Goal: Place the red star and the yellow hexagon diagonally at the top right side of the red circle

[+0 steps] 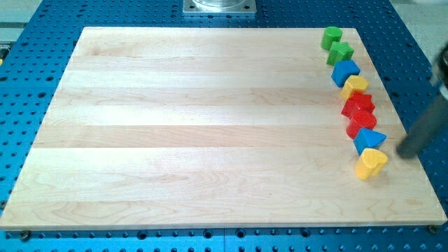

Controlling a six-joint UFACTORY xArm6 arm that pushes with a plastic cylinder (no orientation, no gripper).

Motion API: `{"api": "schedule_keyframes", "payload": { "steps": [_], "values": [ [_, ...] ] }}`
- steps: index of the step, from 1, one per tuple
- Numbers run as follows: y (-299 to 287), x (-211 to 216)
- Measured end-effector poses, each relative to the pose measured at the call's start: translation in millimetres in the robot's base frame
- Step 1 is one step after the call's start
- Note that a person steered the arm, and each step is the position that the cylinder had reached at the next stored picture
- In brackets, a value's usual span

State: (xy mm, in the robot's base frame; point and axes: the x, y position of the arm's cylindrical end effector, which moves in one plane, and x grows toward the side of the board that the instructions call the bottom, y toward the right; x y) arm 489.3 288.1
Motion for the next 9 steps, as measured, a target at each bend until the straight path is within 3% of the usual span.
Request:
{"api": "schedule_keyframes", "payload": {
  "steps": [1, 2, 3, 4, 5, 6, 7, 9],
  "values": [
    [-30.1, -19.7],
    [-135.4, -17.0],
    [-170.5, -19.9],
    [-77.8, -23.7],
    [-48.2, -56.3],
    [-6.1, -55.5],
    [15.9, -92.9],
    [44.0, -122.0]
  ]
}}
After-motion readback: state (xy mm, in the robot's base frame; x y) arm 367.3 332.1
